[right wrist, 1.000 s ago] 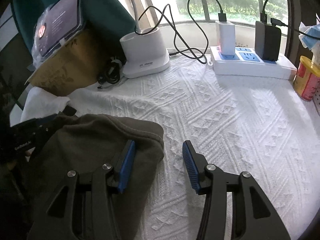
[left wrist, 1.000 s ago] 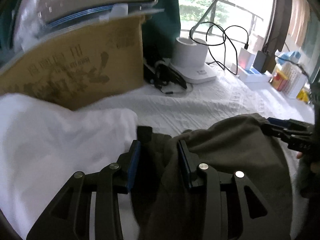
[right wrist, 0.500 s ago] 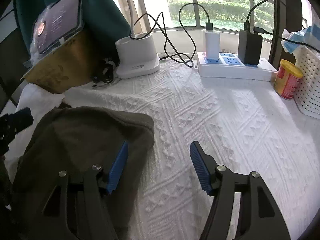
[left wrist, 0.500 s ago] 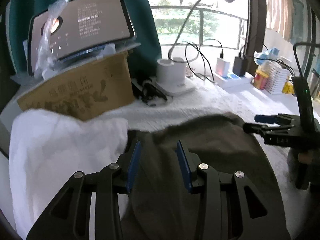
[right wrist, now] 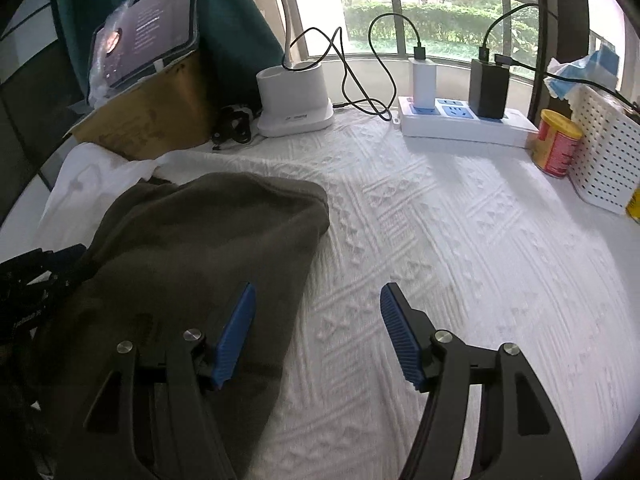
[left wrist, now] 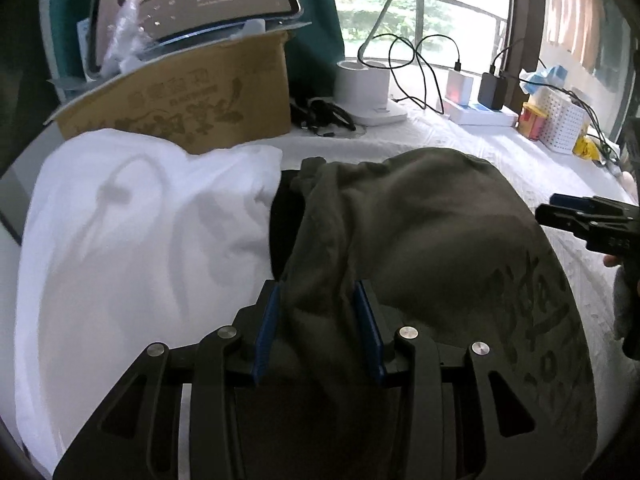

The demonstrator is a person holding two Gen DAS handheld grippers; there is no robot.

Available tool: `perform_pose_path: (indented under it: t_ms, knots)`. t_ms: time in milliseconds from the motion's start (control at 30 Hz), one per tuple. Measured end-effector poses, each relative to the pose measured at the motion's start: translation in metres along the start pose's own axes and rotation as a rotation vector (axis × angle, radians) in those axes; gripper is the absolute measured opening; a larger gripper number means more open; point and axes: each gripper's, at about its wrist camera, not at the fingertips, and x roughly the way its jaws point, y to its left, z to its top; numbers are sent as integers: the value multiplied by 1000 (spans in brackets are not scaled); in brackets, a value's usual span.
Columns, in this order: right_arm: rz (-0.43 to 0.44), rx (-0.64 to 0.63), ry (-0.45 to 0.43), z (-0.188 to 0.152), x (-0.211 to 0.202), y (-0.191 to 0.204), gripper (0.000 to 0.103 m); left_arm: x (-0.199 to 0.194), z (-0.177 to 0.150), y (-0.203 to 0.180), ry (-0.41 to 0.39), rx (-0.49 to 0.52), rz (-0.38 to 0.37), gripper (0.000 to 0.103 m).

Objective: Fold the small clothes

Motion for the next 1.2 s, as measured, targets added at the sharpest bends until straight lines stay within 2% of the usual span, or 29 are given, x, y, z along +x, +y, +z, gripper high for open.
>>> perform_pose_path:
  t_ms: [167, 367, 467, 667, 700, 733, 767, 833, 1100, 1133, 1200]
  knots:
    - [-4, 2, -8, -14, -17, 1, 65, -19, -7, -1, -35, -11, 21, 41]
    - [-16, 8, -25, -32, -39, -3, 65, -64, -16, -21, -173, 15, 7, 41]
    - [-20, 14, -37, -42, -51, -5, 65, -77, -17, -35, -211, 18, -5, 41]
    - [-19, 30, -55, -62, -76, -13, 65, -86, -23, -64, -215, 8, -41, 42]
    - [-16, 29, -58, -65, -80, -15, 67, -87, -25, -69, -213, 4, -39, 43]
    - [-15, 29, -62, -69, -84, -16, 76, -88, -28, -75, -211, 1, -38, 50]
    - [-15, 27, -71, -72, -89, -18, 89, -88, -29, -79, -212, 1, -40, 60]
    - [-19, 21, -92, -80, -100, -21, 101, -90, -32, -87, -212, -4, -48, 62]
    - [-59, 57, -143, -104, -137, -47, 101, -102, -41, -137, -234, 31, -127, 62]
    - [-67, 63, -152, -107, -142, -51, 101, -105, -41, -143, -243, 33, -125, 64]
    - [-82, 76, -170, -113, -154, -60, 101, -109, -41, -156, -260, 42, -104, 78]
